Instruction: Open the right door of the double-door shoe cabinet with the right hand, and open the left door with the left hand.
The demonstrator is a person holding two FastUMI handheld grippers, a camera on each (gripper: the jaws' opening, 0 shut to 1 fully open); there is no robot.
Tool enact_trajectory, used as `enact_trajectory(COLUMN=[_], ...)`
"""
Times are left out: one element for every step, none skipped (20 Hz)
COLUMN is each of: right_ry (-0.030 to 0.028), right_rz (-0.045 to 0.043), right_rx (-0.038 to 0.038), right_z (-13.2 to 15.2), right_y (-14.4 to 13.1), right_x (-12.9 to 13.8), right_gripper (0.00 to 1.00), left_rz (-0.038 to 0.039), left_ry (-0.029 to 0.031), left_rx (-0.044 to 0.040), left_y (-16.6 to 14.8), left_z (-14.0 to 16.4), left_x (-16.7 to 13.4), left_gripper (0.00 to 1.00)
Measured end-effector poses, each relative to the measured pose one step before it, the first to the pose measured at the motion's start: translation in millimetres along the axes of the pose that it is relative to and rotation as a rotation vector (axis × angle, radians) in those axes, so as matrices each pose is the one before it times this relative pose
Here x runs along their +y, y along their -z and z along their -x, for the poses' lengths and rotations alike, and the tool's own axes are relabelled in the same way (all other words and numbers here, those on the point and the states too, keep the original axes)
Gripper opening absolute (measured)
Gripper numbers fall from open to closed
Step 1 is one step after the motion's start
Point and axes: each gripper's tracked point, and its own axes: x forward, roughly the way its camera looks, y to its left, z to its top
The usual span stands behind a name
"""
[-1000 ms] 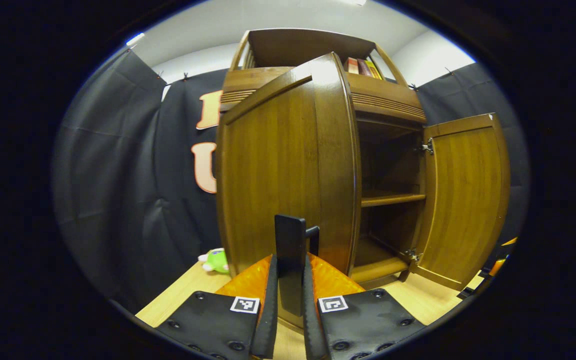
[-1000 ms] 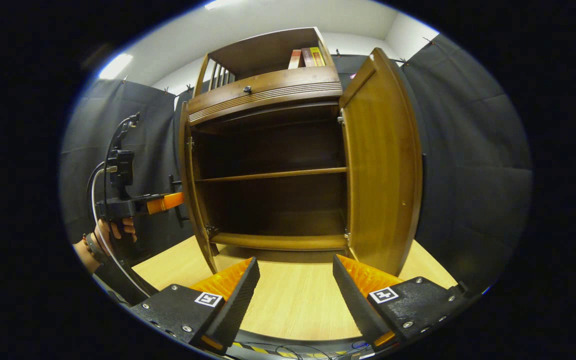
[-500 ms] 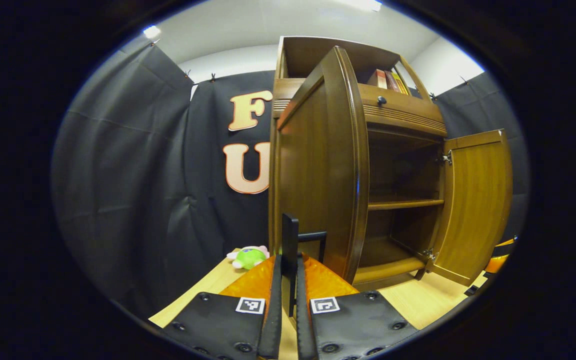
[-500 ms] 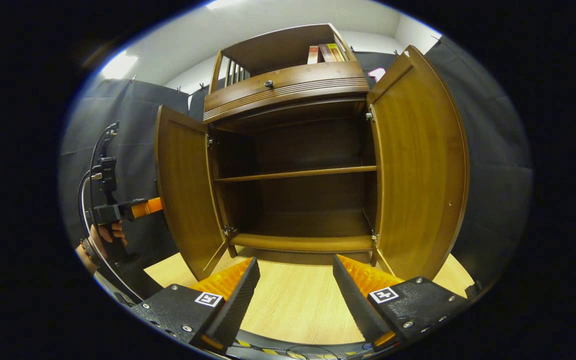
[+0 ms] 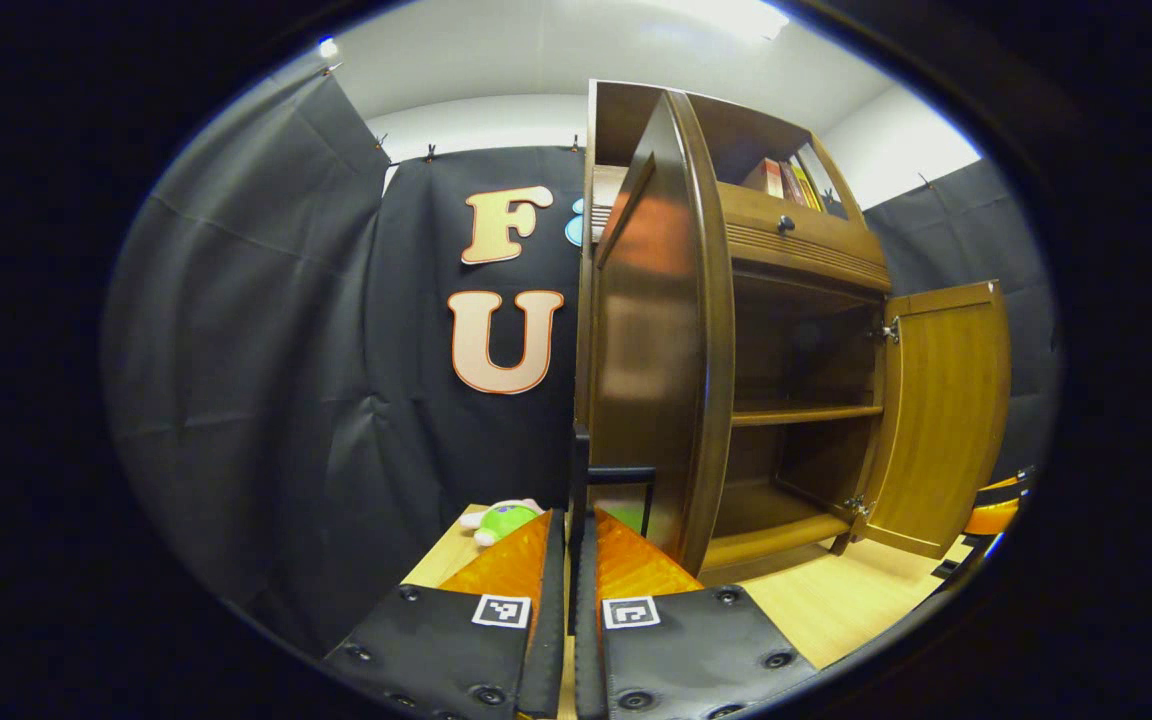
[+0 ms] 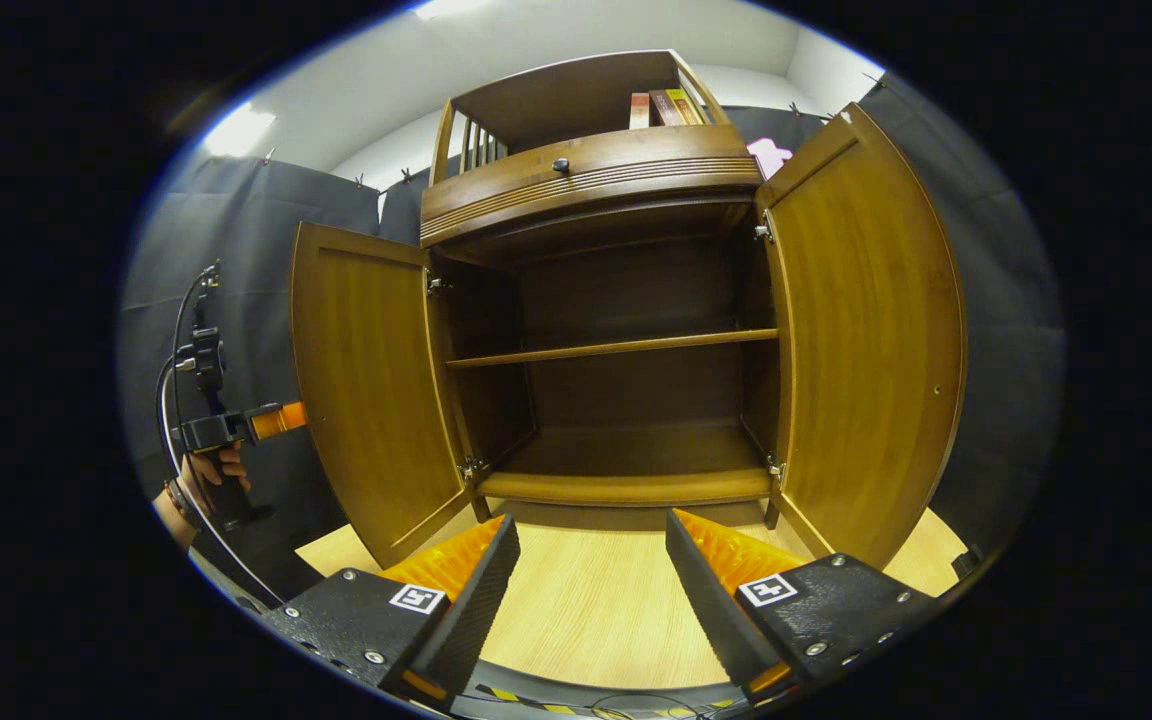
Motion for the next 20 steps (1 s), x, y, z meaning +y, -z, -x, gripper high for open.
enact_trajectory(right_ry=[-0.00088, 0.00333, 0.00223, 0.00170, 0.00109, -0.00034, 0.00002, -0.00017, -0.00110, 0.00062, 0.00096, 0.00264, 0.00256, 0.01043, 0.01020, 0.00369, -0.00116, -0.00341, -0.00602, -0.01090], right_rz=[-0.00016, -0.00089, -0.00091, -0.00081, -0.00176, -0.00289, -0.00302, -0.00229, -0.00240, -0.00101, -0.00060, -0.00112, 0.00100, 0.00310, 0.00303, 0.00009, -0.00059, 0.00116, 0.00179, 0.00058], right_rx=[-0.00537, -0.00158, 0.00085, 0.00347, 0.00425, 0.00272, 0.00033, -0.00049, 0.00078, -0.00163, -0.00347, -0.00085, -0.00109, -0.00141, -0.00572, -0.00367, 0.00203, 0.00382, 0.00247, 0.00300], right_z=[0.84, -0.32, 0.08, -0.29, 0.58, 0.85, -0.23, -0.14, 0.49, 0.41, -1.21, -1.31, -0.06, -0.49, 0.25, -0.58, -1.87, -2.70, -1.63, -1.39], right_y=[-1.42, 0.02, 0.67, 0.55, 1.16, -0.02, 0.12, -0.94, -0.65, -1.43, -1.01, -1.20, 0.05, 0.65, -0.70, -0.71, -0.91, 0.09, -0.83, -1.21], right_x=[3.19, 2.07, 0.22, -0.04, 0.68, 0.34, -0.78, -0.96, -0.43, -0.87, -2.09, -2.54, -3.35, -4.61, -5.79, -4.24, -2.33, -2.53, -1.55, 0.04], right_gripper=[1.00, 1.00, 1.00, 0.91, 1.00, 0.91, 0.91, 0.91, 0.91, 1.00, 0.91, 0.91, 0.91, 0.91, 0.91, 0.91, 0.91, 0.91, 0.91, 0.91], left_rz=[-0.00475, -0.00879, -0.01303, -0.01344, -0.01492, -0.00941, 0.00737, 0.01814, 0.02111, 0.00681, -0.00007, 0.00561, 0.01244, 0.00735, -0.00172, -0.01130, -0.01586, 0.00134, 0.02680, 0.02550], left_ry=[0.01199, 0.00490, 0.01069, 0.01470, 0.01452, 0.01238, 0.01027, 0.00324, 0.00200, -0.00674, -0.00556, -0.00131, 0.00246, -0.00959, -0.01915, -0.01889, -0.01734, -0.00270, 0.00366, 0.00499], left_rx=[-0.00274, 0.00128, 0.00033, 0.00353, -0.00268, -0.00250, -0.00325, 0.00369, 0.00438, 0.00107, 0.00606, 0.00702, 0.01043, 0.00866, 0.00836, 0.00870, -0.00059, -0.00885, -0.01435, -0.01095], left_y=[-0.98, -0.14, 0.50, 0.43, -0.27, -0.68, -0.98, 0.35, 1.21, 1.08, 2.97, 3.04, 3.64, 1.69, 1.78, -0.29, -2.78, -4.83, -5.64, -5.26], left_z=[0.38, 0.28, -1.98, -1.02, 1.38, -0.93, -0.28, 0.88, 1.75, 5.21, 7.38, 10.76, 12.12, 13.17, 12.83, 11.91, 10.98, 6.52, 3.44, 0.80], left_x=[5.06, 5.58, 5.15, 3.31, 3.32, 3.28, 3.68, 3.22, 1.09, 1.29, -0.13, -2.66, -3.39, -2.14, 0.36, -3.55, -6.41, -10.93, -17.53, -16.59], left_gripper=[0.13, 0.12, 0.13, 0.13, 0.13, 0.12, 0.12, 0.13, 0.13, 0.13, 0.13, 0.13, 0.13, 0.13, 0.13, 0.13, 0.12, 0.12, 0.13, 0.13])
